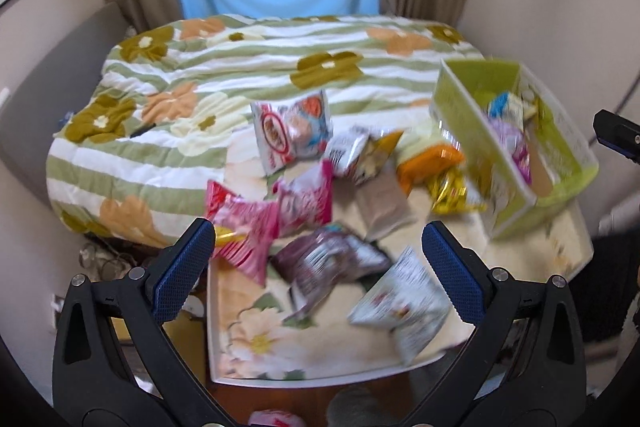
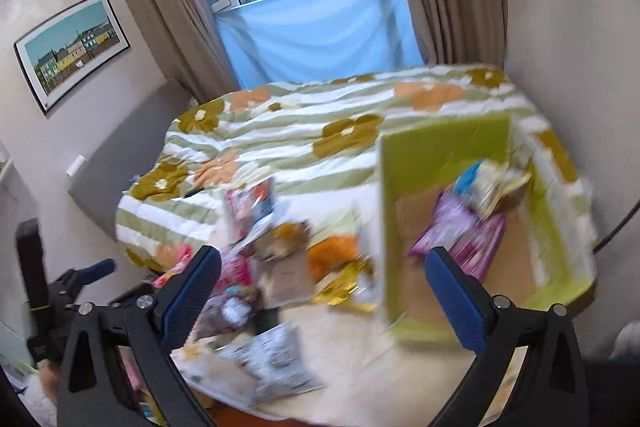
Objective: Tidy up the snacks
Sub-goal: 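Move both grippers back toward the remaining snack bags, then grasp the brown snack bag with the left gripper while the right grasps a printed white bag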
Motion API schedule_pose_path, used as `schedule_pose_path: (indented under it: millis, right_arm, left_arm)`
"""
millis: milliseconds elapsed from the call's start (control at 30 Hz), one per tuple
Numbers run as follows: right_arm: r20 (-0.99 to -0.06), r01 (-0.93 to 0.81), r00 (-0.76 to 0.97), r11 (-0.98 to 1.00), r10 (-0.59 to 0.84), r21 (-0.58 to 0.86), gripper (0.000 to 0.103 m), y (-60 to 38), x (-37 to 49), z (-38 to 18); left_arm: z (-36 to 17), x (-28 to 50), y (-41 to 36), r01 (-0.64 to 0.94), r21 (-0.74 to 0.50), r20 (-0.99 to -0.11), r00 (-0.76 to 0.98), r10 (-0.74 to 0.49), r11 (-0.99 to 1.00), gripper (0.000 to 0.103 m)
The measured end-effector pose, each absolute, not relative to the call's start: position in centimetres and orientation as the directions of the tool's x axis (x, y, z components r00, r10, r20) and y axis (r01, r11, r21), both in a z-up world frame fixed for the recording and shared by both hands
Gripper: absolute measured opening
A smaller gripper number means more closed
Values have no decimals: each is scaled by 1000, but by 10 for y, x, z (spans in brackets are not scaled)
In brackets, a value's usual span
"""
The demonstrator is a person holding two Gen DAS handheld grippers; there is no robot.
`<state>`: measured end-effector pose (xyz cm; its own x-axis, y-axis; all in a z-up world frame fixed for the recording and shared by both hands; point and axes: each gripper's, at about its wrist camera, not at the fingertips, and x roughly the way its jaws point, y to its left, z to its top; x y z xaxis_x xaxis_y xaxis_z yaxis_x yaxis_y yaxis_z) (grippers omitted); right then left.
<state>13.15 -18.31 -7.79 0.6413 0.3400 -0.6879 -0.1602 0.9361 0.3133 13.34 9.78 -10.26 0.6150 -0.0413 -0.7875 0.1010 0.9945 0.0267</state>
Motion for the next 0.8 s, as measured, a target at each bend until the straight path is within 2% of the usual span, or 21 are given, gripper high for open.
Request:
schedule_pose_path:
  millis: [367, 533, 800]
  right_arm:
    - [-791, -194, 511, 942, 336, 274, 102, -131, 105, -149]
    - [-844, -291, 408, 926, 349, 242, 102, -109, 109, -193]
    - [-885, -420, 275, 875, 377, 242, 102, -76, 118, -253]
  left_arm:
    - [-182, 147, 103, 326, 99, -874, 479, -74, 940, 102]
    - [-213, 159, 85, 407, 182, -889, 457, -28, 895, 100]
    - [-248, 181, 64, 463, 239, -903, 429, 21, 853, 97]
